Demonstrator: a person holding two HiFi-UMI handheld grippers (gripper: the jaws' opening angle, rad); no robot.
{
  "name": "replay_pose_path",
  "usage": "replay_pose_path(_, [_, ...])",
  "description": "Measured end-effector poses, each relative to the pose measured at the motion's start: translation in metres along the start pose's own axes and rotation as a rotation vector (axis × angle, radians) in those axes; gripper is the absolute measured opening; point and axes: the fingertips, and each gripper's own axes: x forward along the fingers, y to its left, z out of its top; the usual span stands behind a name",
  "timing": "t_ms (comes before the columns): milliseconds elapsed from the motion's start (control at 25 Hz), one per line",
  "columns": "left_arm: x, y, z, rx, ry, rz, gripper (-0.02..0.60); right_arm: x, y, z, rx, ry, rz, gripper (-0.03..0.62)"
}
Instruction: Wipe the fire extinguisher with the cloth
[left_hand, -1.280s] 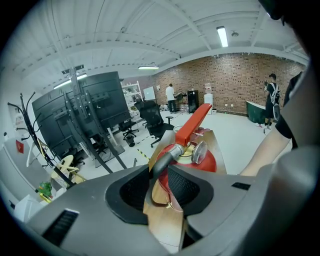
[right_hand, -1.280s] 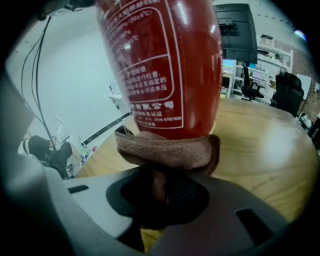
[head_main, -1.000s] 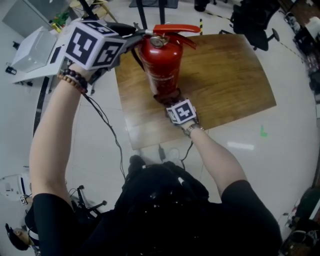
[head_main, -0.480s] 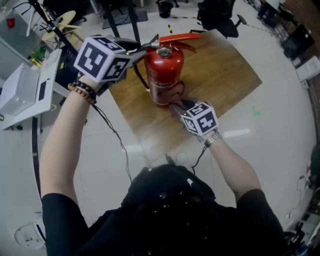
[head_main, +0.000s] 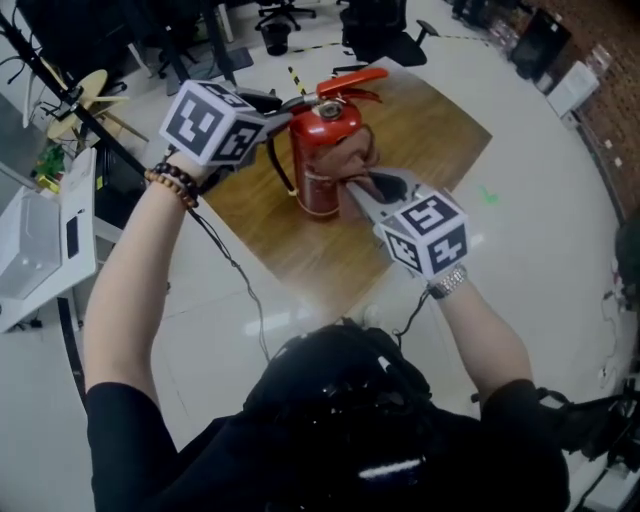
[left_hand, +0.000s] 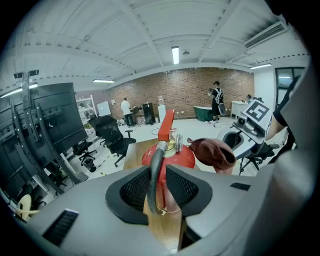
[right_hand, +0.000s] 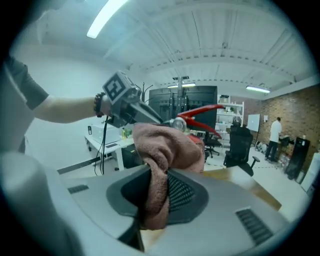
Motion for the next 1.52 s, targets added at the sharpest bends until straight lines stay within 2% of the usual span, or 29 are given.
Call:
replay_pose_path(240, [-0.002, 0.000, -0.006, -0.015, -0.015, -0.064, 0.094, 0.002, 0.009, 0.057, -0.062, -0.059, -0.106, 0.089])
replay_pose_path(440, [-0.007, 0.003, -0.011, -0.027, -0.030, -0.079, 0.094, 0.026, 0.014, 0.074, -0.094, -0.022, -0.160, 0.089])
replay_pose_path(760, [-0.013, 0.007, -0.017, -0.024, -0.043, -0.091, 0.093, 0.060, 0.018, 0.045, -0.021, 0.082, -0.160, 0.089])
replay_pose_path(1520, [-0.005, 0.006, -0.029, -0.019, -0.023, -0.148, 0.094, 0.133, 0.031, -0.072, 0.088, 0.267, -0.113, 0.087])
